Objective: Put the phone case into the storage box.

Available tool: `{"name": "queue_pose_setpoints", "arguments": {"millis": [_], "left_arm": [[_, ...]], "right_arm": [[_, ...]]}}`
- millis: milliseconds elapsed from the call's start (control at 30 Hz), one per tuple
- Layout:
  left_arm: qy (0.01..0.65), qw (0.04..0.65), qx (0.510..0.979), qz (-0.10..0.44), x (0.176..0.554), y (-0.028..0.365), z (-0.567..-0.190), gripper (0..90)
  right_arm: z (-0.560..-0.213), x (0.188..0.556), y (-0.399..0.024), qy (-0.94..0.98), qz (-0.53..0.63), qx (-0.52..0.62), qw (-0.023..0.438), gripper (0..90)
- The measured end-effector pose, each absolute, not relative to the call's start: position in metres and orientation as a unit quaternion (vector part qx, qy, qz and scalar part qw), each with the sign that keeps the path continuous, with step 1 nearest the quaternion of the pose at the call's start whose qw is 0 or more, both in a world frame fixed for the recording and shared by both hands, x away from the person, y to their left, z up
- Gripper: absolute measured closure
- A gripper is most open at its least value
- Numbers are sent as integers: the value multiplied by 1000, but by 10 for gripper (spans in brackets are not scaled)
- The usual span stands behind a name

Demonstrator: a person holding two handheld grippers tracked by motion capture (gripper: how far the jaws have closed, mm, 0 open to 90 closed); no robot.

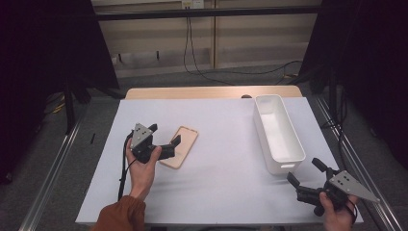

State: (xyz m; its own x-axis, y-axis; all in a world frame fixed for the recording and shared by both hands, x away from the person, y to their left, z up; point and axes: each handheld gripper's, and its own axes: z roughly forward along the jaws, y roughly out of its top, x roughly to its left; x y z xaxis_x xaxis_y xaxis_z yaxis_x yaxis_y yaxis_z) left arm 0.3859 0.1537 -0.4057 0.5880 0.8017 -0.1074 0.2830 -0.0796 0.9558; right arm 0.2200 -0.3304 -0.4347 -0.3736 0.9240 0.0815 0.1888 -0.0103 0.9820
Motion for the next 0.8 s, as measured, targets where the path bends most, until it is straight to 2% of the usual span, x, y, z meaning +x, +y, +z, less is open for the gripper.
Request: {"name": "queue_pose_setpoints", "arguments": {"millis": [800], "left_arm": [[396,517,719,242,427,135,-396,35]], "right_arm": [[-435,220,-329,624,550,446,332,0]]}}
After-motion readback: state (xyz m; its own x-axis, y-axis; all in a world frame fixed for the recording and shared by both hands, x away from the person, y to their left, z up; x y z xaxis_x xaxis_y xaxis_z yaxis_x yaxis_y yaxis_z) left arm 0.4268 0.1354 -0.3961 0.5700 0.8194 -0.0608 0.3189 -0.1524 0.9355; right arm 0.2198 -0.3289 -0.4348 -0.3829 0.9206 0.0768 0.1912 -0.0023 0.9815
